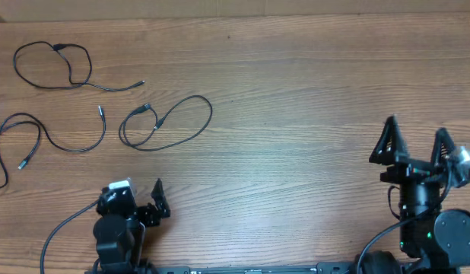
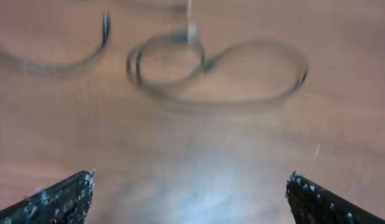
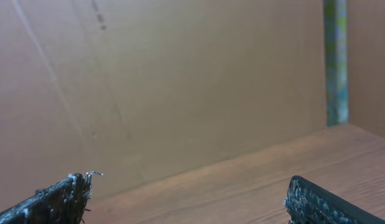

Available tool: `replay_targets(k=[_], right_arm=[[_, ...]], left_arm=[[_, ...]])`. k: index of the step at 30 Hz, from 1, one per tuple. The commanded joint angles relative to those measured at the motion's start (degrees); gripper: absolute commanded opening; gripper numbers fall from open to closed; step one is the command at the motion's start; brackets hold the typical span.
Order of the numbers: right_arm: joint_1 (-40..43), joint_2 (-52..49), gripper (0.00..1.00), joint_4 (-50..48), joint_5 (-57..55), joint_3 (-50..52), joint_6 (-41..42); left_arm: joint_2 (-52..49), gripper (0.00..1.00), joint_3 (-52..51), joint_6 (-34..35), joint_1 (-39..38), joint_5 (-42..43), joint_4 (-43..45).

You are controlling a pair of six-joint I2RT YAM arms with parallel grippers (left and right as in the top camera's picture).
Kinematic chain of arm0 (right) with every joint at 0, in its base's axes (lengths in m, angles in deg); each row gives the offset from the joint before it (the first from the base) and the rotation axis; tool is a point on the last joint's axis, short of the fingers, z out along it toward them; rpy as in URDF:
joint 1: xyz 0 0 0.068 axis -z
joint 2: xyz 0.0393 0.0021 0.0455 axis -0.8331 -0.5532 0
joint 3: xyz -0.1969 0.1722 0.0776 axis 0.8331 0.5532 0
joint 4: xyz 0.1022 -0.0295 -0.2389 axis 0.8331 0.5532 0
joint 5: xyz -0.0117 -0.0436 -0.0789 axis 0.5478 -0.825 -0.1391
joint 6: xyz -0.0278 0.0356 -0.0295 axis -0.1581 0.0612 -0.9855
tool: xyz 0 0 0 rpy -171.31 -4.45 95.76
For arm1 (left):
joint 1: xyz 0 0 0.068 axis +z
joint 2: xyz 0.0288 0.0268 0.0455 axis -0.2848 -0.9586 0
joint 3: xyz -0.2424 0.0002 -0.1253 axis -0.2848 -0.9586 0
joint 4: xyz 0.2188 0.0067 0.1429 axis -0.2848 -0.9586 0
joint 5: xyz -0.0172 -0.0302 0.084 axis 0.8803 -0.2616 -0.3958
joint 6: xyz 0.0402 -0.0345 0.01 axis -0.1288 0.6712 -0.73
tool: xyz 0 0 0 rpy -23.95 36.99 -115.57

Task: Untangle cables

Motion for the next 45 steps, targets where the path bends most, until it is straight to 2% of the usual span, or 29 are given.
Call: replay_targets(k=[1, 5, 17, 25, 34, 45], right_arm=[[-0.46, 3.91, 1.00, -0.39, 4.26, 4.35, 0.39], [-0.44, 7.85, 1.00, -0.39, 4.28, 6.97, 0.39], [-0.48, 19.26, 1.00, -2.64, 8.50, 17.25, 0.44], [-1.25, 19.12, 1.00, -3.87, 9.49, 20.98, 0.42], [-1.31, 19.15, 1.00, -9.73, 11.74, 31.12, 0.39], [-0.98, 19.15, 1.00, -10.40, 10.73, 34.47, -1.16]], left_arm=[[0.68, 1.00, 0.04, -2.45, 0.17, 0.79, -5.05], [0.68, 1.00, 0.04, -4.59, 0.17, -0.68, -4.96], [0.66, 1.00, 0.04, -4.52, 0.24, -0.66, -4.35], [0.66, 1.00, 0.04, -4.52, 0.24, -0.66, -4.35], [0.66, 0.99, 0.04, -4.52, 0.24, -0.66, -4.35], [0.66, 1.00, 0.04, -4.52, 0.24, -0.66, -4.35]])
